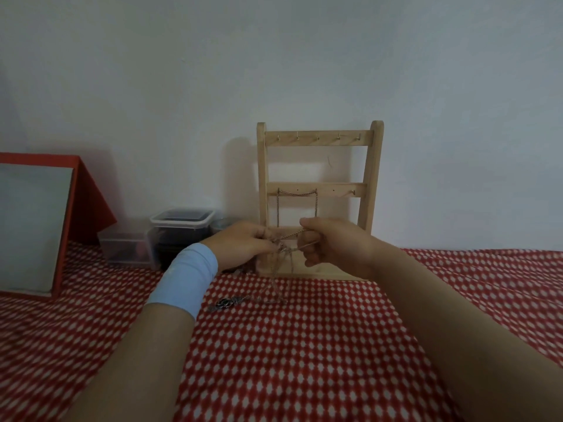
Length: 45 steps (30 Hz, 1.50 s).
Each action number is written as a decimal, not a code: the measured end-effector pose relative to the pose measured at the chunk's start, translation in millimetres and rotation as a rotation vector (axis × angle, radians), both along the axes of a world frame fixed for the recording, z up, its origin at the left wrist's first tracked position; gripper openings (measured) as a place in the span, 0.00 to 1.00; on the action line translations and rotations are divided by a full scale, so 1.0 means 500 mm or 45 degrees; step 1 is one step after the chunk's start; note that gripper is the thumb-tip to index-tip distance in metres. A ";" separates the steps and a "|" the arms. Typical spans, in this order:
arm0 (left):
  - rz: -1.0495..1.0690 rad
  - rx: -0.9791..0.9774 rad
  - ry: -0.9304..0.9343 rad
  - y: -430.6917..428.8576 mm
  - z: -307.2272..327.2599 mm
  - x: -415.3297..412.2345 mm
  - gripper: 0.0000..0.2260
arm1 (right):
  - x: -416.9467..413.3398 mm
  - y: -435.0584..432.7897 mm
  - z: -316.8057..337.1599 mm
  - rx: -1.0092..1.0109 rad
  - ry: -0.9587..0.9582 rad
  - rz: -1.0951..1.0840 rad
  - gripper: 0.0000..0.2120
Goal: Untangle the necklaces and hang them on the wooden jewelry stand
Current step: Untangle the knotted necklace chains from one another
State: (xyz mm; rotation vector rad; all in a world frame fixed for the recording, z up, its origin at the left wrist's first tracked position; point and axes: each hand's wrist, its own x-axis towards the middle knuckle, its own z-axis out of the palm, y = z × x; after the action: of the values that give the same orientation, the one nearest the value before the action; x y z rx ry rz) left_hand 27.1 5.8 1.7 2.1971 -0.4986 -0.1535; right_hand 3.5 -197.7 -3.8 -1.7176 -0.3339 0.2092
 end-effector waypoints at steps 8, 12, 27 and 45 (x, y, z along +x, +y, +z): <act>0.114 -0.083 -0.118 0.004 -0.006 0.011 0.07 | -0.005 -0.022 0.017 0.580 0.042 0.073 0.18; 0.173 -0.182 -0.135 0.005 -0.001 0.015 0.09 | -0.001 -0.033 0.021 0.029 -0.062 -0.011 0.15; 0.184 0.391 -0.338 0.045 0.005 0.007 0.14 | -0.005 -0.041 0.036 -0.842 -0.296 -0.374 0.19; 0.050 0.761 0.091 0.032 0.005 0.000 0.16 | 0.007 -0.026 0.019 -1.160 -0.510 -0.440 0.13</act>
State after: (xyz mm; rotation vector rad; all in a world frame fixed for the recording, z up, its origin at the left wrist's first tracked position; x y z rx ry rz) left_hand 27.3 21.9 4.2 2.7679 -0.4013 -0.4008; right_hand 6.8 -210.5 5.7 -2.6918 -0.2338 -0.2949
